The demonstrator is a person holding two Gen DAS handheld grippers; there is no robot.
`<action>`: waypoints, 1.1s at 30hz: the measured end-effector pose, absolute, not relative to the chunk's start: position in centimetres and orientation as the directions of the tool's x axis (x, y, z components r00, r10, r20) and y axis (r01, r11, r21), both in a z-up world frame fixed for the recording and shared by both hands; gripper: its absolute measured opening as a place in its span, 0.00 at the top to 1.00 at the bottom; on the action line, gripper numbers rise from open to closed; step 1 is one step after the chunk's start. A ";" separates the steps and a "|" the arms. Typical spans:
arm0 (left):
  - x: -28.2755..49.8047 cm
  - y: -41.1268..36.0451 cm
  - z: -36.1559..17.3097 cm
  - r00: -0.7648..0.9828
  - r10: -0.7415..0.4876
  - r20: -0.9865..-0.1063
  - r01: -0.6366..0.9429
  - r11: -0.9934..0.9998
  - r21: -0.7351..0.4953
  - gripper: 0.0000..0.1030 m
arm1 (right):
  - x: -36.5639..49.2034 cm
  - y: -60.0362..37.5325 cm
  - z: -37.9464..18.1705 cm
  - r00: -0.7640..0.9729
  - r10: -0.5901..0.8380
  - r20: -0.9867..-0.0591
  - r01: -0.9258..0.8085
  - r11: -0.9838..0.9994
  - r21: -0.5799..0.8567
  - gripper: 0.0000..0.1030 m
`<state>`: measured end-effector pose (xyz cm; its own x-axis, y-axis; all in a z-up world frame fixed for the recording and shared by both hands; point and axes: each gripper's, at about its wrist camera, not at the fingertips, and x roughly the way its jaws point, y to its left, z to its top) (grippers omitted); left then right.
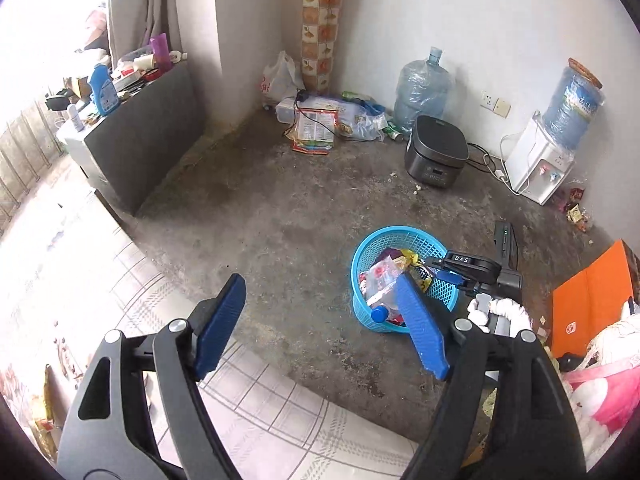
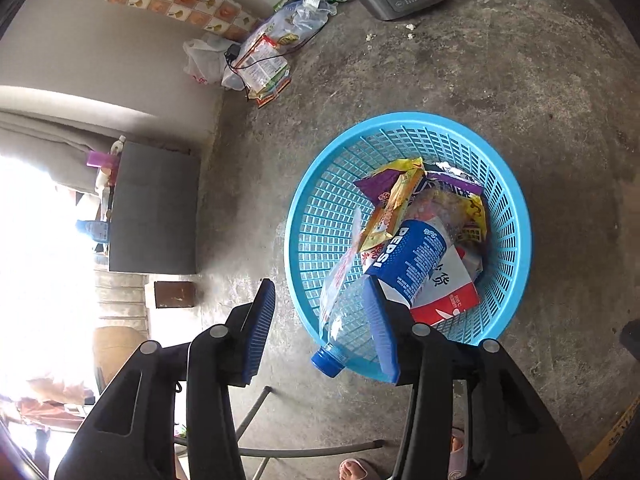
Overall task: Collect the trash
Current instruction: 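Open both grippers to drop the packet and plastic bag into the wastebasket, then return both grippers to the table toward the gold snack box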
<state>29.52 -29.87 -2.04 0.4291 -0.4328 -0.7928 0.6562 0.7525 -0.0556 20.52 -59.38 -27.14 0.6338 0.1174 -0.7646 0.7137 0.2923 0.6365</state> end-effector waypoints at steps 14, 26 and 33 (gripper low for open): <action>24.4 -7.9 2.9 0.660 -0.398 -0.637 0.380 0.908 -0.175 0.20 | 15.2 -49.2 -9.8 0.722 -0.141 -0.678 0.528 0.745 0.408 0.33; 20.0 9.9 3.0 0.773 -0.207 -0.599 0.053 0.963 -0.265 0.20 | 21.0 -32.5 1.6 0.788 0.176 -0.590 0.043 0.940 0.338 0.23; 19.9 15.4 -0.8 0.734 -0.182 -0.654 -0.071 0.937 -0.341 0.21 | 25.8 -22.1 1.1 0.666 0.393 -0.634 -0.175 0.908 0.380 0.23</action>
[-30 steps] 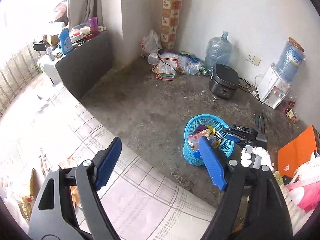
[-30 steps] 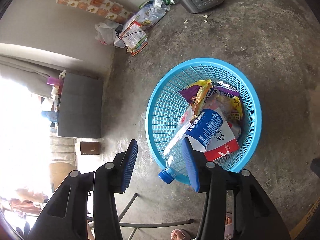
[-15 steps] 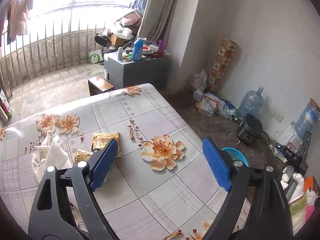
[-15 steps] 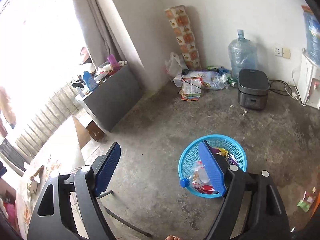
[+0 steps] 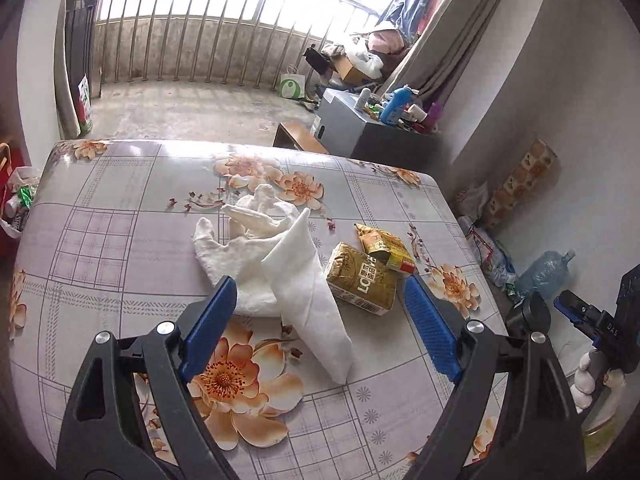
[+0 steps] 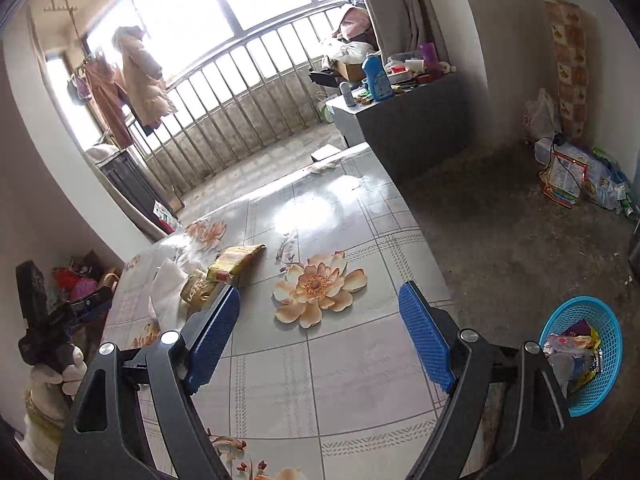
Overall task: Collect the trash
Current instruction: 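Return both grippers to the table toward the gold snack box, then grasp the white tissue with the left gripper while the right gripper grasps the yellow snack bag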
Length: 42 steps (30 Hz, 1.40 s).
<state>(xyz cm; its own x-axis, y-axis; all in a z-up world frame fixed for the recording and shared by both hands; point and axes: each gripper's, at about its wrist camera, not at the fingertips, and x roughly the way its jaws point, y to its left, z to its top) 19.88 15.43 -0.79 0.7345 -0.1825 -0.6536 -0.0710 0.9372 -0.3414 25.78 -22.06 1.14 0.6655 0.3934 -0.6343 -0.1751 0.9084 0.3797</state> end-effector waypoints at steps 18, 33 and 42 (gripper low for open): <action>29.5 20.8 -7.5 0.635 -0.246 -0.732 -0.131 0.900 -0.417 0.60 | 40.0 -6.7 -5.7 0.364 0.551 -0.751 -0.175 0.832 0.526 0.31; 29.6 17.5 -10.5 0.578 -0.387 -0.719 -0.032 0.869 -0.494 0.91 | 38.7 -1.8 -8.0 0.216 0.617 -0.757 -0.268 0.783 0.562 0.81; 23.9 13.9 -10.7 0.510 -0.476 -0.716 0.042 0.846 -0.532 0.91 | 32.3 -5.2 -9.0 0.191 0.687 -0.701 -0.169 0.726 0.666 0.84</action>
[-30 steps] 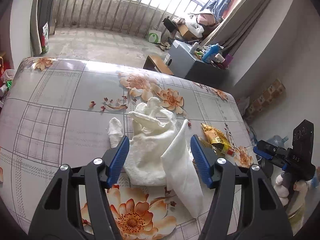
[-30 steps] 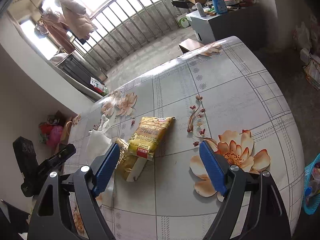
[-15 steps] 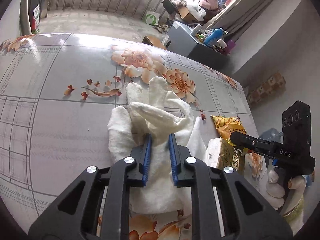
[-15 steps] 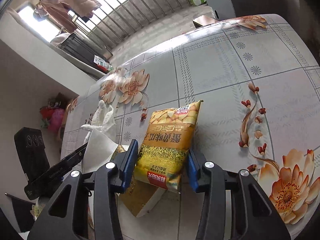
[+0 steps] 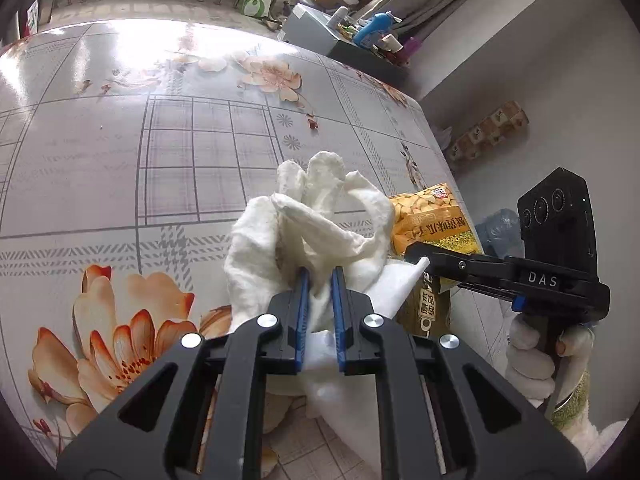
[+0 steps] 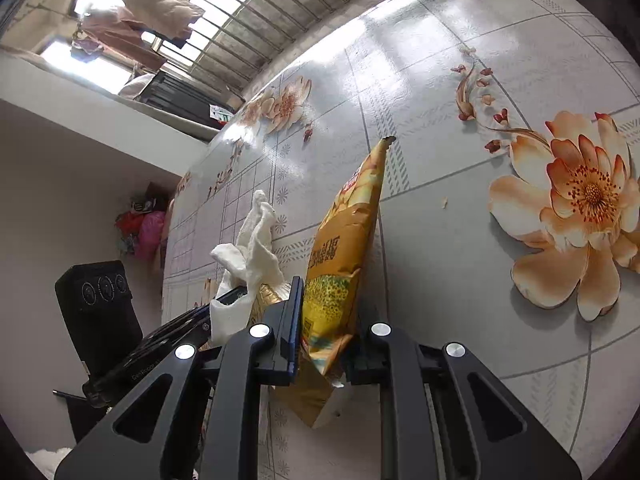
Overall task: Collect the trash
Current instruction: 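Grasp the white tissue with the left gripper while the right gripper grasps the yellow snack bag, then lift the tissue with the left gripper while the right gripper lifts the yellow bag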
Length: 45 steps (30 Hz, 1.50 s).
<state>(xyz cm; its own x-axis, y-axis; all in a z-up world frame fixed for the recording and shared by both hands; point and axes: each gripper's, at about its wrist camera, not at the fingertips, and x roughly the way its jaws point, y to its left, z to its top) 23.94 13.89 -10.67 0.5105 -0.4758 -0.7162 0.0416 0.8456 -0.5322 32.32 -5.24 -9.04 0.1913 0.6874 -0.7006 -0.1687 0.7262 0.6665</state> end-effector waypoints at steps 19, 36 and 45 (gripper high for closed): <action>12.4 14.6 -6.1 0.616 -0.428 -0.661 0.136 0.885 -0.446 0.72 | 21.4 -11.9 -7.5 0.323 0.539 -0.778 -0.035 0.828 0.560 0.41; 8.7 9.4 -8.6 0.447 -0.474 -0.759 0.246 0.881 -0.405 0.48 | 18.7 -10.9 -6.4 0.333 0.168 -0.928 -0.135 0.982 0.129 0.20; 9.2 7.2 -8.8 0.468 -0.392 -0.792 0.238 0.919 -0.314 0.45 | 17.4 -11.1 -6.2 0.311 0.020 -0.950 -0.265 0.962 -0.067 0.19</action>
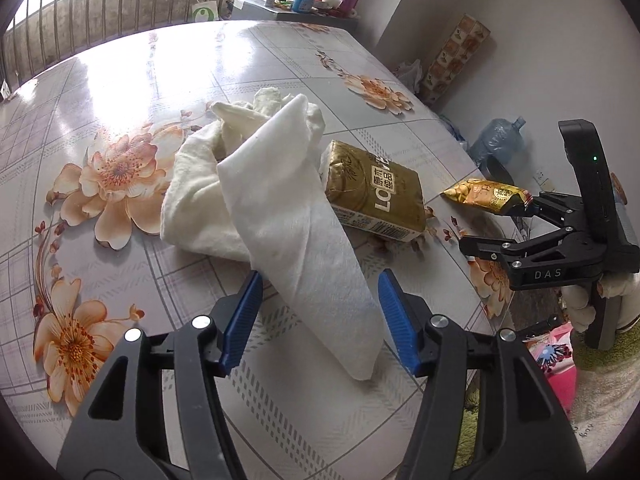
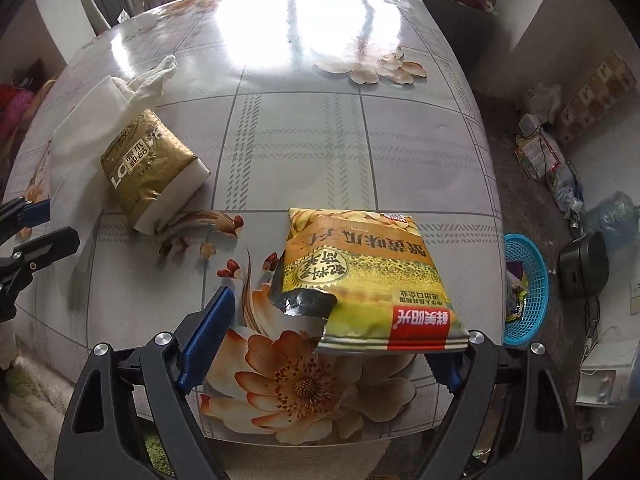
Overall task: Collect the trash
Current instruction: 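Lift the tissue with the left gripper while the right gripper lifts the yellow bag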
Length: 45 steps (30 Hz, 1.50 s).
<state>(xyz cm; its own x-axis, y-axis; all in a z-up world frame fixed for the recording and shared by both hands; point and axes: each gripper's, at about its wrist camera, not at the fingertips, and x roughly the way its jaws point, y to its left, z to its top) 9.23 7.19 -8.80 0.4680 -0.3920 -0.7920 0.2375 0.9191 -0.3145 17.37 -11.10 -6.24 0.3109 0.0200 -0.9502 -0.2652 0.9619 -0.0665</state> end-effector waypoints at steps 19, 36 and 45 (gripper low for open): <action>7.2 9.5 -7.2 0.482 -0.469 -0.740 0.274 0.883 -0.381 0.88 | 15.8 -18.2 -4.4 0.475 0.259 -0.841 -0.098 0.965 0.242 0.19; 7.0 8.3 -3.3 0.545 -0.583 -0.603 0.414 0.812 -0.411 0.92 | 16.9 -17.1 -6.7 0.447 0.283 -0.848 -0.088 0.958 0.273 0.37; 8.1 6.6 -4.0 0.527 -0.567 -0.633 0.419 0.821 -0.387 0.93 | 14.9 -16.7 -6.2 0.441 0.320 -0.839 -0.044 0.941 0.336 0.39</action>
